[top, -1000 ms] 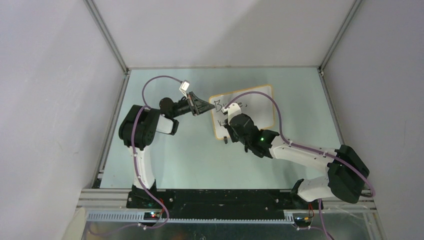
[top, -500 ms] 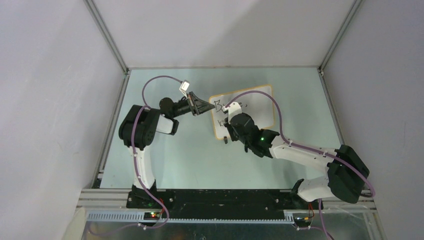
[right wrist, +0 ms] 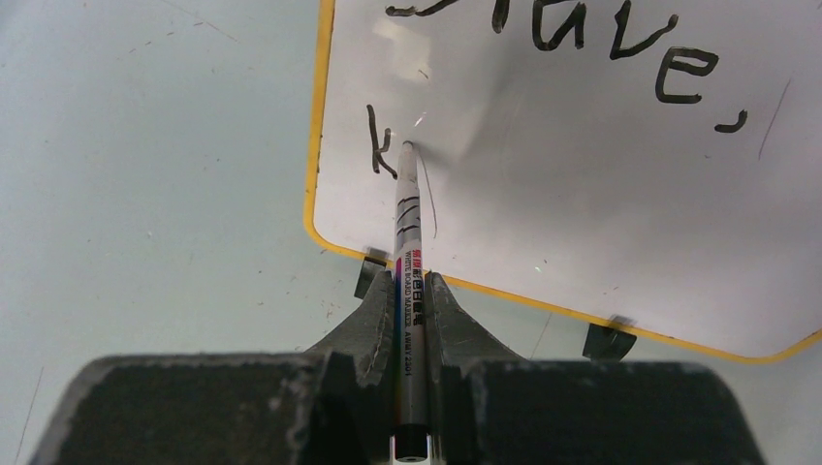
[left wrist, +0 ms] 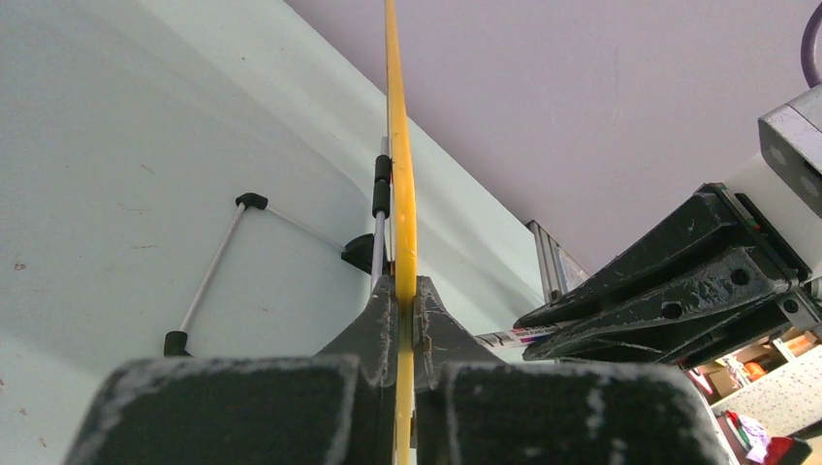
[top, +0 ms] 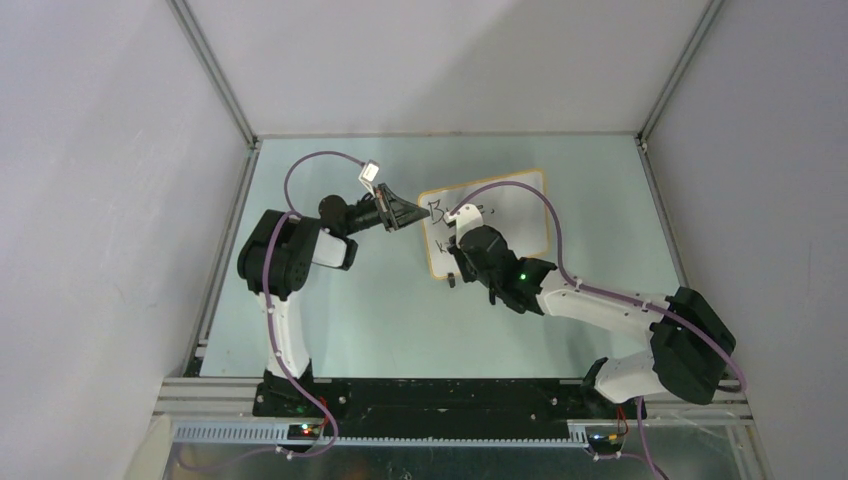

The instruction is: Write a sentence on the whiteboard

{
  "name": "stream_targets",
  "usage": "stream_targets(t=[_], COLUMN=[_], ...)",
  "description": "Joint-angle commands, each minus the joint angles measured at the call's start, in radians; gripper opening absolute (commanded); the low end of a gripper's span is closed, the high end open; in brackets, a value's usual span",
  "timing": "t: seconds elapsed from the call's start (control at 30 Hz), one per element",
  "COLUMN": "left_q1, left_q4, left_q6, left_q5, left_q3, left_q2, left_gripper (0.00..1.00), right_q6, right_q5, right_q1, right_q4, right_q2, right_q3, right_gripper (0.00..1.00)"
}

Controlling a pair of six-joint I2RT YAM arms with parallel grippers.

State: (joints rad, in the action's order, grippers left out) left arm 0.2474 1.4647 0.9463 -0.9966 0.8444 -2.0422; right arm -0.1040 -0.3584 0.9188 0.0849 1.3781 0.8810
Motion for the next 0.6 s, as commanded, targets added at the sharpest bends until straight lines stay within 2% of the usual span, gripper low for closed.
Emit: stream_targets(t=[0.0,0.57], left_q1=[0.016,0.015], left_q4=[0.062,0.062], left_q6=[0.004,0.006], left_q5=[-0.032,-0.033], left_q3=[0.017,0.018], left_q2=[0.006,0.005], left_gripper=[0.00,0.00], right_q6=[-0.003,-0.031], right_q5=[-0.012,-0.065], right_q1=[-0.005,-0.030], right_q4=[-0.023,0.003], right_q2=[0.010,-0.001], right_q3=[0.004,0.013], right_gripper=[0.00,0.00])
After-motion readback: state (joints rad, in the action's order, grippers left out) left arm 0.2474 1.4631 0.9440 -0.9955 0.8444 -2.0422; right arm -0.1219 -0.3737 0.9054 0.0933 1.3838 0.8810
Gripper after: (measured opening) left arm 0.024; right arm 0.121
